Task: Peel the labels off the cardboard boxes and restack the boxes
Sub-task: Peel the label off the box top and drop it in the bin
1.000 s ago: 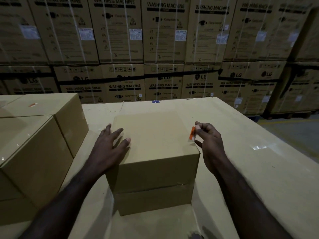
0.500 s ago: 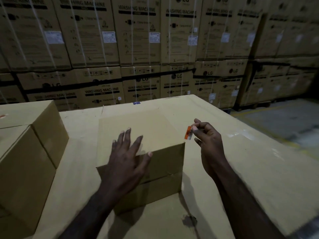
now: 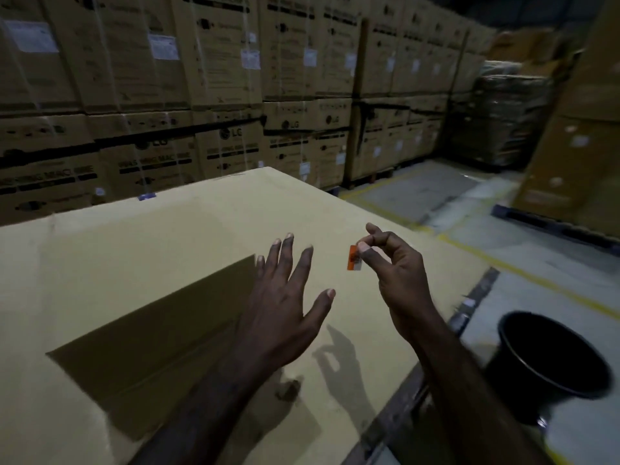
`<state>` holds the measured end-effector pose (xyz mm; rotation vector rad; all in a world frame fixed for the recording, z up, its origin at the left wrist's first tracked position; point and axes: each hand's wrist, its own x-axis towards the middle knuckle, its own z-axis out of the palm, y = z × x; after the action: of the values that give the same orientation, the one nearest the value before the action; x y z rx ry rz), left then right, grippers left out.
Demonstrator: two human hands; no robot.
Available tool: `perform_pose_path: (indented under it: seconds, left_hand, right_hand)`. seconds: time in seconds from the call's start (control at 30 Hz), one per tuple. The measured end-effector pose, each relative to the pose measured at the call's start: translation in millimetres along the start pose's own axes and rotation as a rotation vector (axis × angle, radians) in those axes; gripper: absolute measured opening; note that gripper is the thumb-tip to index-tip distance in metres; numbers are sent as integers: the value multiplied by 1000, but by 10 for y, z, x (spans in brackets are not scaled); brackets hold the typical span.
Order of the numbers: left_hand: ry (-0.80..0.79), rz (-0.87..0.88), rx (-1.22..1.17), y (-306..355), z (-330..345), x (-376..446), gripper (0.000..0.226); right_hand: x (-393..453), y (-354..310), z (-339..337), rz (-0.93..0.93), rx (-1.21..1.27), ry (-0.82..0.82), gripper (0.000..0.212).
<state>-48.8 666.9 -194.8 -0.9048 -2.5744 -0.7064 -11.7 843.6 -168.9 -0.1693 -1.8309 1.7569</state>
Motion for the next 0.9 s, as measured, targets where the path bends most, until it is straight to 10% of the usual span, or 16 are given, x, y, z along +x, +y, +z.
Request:
perform_pose_path:
  seconds: [0.6, 0.9]
  left_hand:
    - [-117, 260, -187, 2375, 1723, 845, 81]
    - [-307, 408, -133, 3569, 2879, 1098, 85]
  right_hand:
    - [277, 279, -3049, -20, -265, 248, 26]
    - [210, 691, -4588, -81, -838, 329, 3]
